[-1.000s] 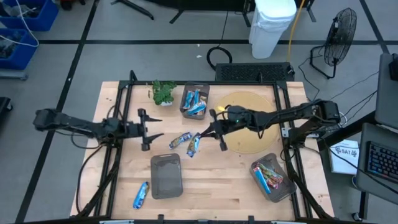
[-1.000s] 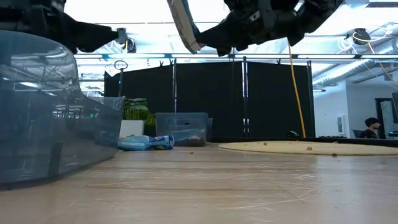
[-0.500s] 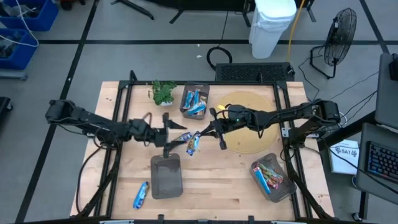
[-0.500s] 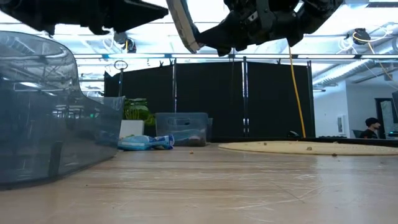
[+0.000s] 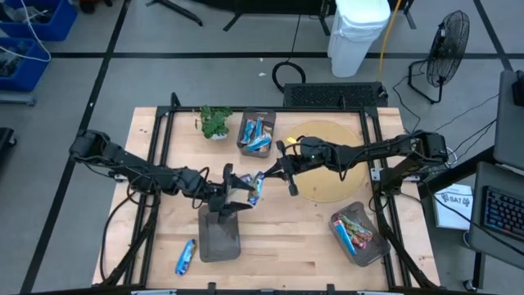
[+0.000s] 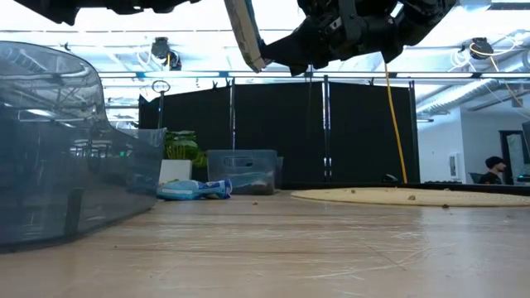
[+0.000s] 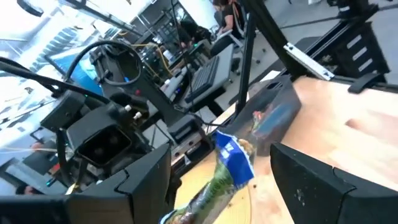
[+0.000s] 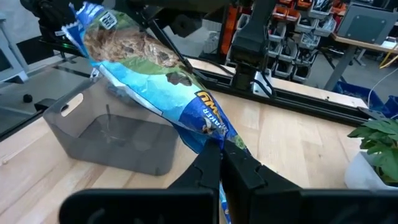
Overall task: Pick and place Granola Bars by type
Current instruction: Put the blue granola bar into the bottom left black bin
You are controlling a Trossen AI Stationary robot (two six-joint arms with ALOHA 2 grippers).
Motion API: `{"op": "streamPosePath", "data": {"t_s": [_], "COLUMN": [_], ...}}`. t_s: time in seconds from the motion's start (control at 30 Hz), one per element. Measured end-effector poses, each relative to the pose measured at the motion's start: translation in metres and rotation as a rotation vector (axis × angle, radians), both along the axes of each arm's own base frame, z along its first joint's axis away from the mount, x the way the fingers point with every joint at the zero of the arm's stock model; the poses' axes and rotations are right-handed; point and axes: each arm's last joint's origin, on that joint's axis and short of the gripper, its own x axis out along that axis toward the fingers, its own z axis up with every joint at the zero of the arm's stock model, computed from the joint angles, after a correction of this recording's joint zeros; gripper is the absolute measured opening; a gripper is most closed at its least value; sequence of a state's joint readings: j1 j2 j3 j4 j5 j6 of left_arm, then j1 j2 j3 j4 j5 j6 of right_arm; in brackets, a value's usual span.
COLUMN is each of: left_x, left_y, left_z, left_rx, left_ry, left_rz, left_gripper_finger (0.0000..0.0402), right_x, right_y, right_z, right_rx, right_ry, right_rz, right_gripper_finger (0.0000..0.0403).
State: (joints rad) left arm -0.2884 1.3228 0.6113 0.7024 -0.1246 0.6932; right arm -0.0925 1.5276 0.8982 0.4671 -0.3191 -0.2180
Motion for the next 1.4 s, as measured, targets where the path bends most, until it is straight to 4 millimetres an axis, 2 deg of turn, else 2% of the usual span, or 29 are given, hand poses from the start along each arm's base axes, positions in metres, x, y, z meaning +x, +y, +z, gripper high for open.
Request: {"op": "streamPosePath", "data": {"t_s": [0.27,0.57,0.93,1.0,1.07,1.27,1.3,1.4], "left_x": [0.001,0.014,0.014,0.014,0.014,0.014,0.014,0.014], "left_y": [0.001,0.009,0.011,0.01,0.01,0.012,0.013,0.013], "left_z": [0.0,-0.016,-0.008,-0.008,-0.007,-0.008,-0.008,-0.007], "left_rx": [-0.071,-0.056,-0.043,-0.045,-0.039,0.006,0.008,0.011], "left_ry": [0.017,0.037,-0.047,-0.045,-0.049,-0.051,-0.05,-0.057], "left_rz": [-0.021,0.015,0.007,0.004,-0.014,-0.031,-0.034,-0.033], "left_gripper_finger": [0.0273,0.0273,0.0269,0.025,0.0213,0.0037,0.0024,0.0023], "right_x": [0.001,0.001,0.001,0.001,0.001,0.001,0.001,0.001], "right_y": [0.0,0.0,0.0,0.0,0.0,0.0,0.0,0.0], "right_z": [0.002,0.003,0.003,0.003,0.003,0.003,0.002,0.003], "right_rx": [0.017,0.023,0.033,0.034,0.034,0.034,0.036,0.067], "right_ry": [-0.022,-0.029,-0.023,-0.022,-0.022,-0.02,-0.019,-0.013], "right_rz": [-0.004,-0.006,-0.007,-0.007,-0.007,-0.008,-0.009,-0.02], "right_gripper_finger": [0.0,0.0,0.0,0.0,0.0,0.0,0.0,0.0006]}}
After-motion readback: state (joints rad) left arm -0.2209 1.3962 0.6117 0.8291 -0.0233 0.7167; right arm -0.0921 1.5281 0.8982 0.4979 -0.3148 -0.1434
